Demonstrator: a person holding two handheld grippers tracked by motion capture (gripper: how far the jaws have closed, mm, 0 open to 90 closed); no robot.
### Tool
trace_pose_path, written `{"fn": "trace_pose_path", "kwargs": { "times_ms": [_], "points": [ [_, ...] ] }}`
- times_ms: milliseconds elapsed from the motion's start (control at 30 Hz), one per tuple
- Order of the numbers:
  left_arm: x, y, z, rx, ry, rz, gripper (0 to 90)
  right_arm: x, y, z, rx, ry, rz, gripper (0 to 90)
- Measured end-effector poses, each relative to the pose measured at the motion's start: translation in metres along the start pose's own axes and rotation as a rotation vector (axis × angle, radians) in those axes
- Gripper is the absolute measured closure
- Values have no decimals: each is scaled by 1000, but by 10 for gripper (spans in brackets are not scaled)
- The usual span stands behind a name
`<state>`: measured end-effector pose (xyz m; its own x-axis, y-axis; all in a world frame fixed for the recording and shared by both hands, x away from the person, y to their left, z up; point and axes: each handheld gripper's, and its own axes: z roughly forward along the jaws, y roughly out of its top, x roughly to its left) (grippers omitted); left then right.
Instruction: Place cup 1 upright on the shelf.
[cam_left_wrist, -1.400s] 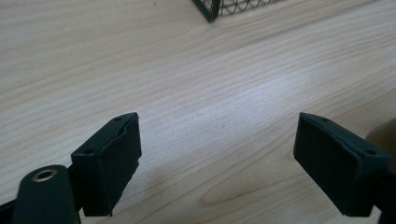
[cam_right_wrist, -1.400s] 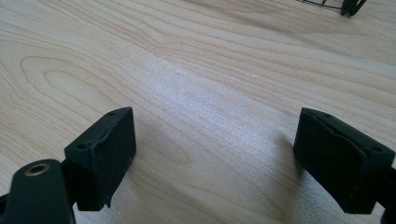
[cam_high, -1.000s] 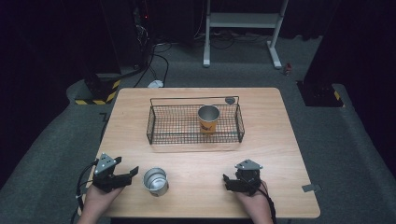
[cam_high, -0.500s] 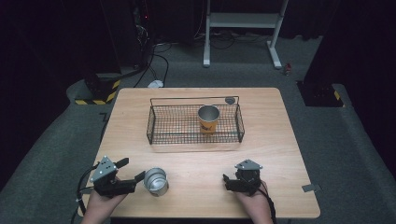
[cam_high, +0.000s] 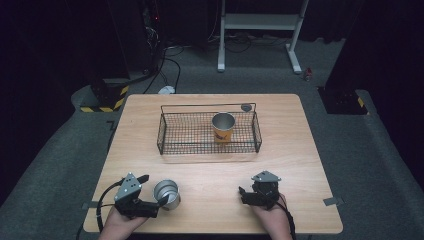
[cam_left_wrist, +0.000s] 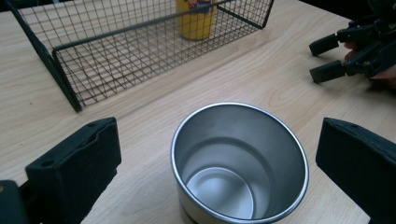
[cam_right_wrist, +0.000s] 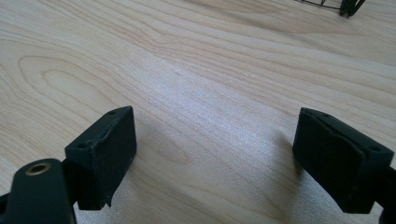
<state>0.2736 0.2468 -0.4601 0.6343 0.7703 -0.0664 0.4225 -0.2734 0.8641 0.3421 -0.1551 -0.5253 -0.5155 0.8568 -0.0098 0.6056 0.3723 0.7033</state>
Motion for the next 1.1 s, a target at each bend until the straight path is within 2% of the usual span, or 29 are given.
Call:
{"fn": "trace_pose_path", "kwargs": {
  "times_ms": [200, 300, 667, 833, 967, 1100],
  "points": [
    [-4, -3, 6, 16, -5, 12, 5, 0, 0, 0, 0, 0, 0, 137],
    [-7, -5, 11, 30, 2, 34, 2, 0, 0, 0, 0, 0, 0, 137],
    [-11, -13, 23, 77, -22, 49, 3, 0, 0, 0, 0, 0, 0, 137],
    [-14, -18, 24, 86, -9, 75, 6, 0, 0, 0, 0, 0, 0, 138],
    [-12, -20, 22, 62, -23, 68, 6, 0, 0, 0, 0, 0, 0, 137],
    [-13, -21, 24, 75, -27, 80, 6, 0, 0, 0, 0, 0, 0, 138]
  ]
}}
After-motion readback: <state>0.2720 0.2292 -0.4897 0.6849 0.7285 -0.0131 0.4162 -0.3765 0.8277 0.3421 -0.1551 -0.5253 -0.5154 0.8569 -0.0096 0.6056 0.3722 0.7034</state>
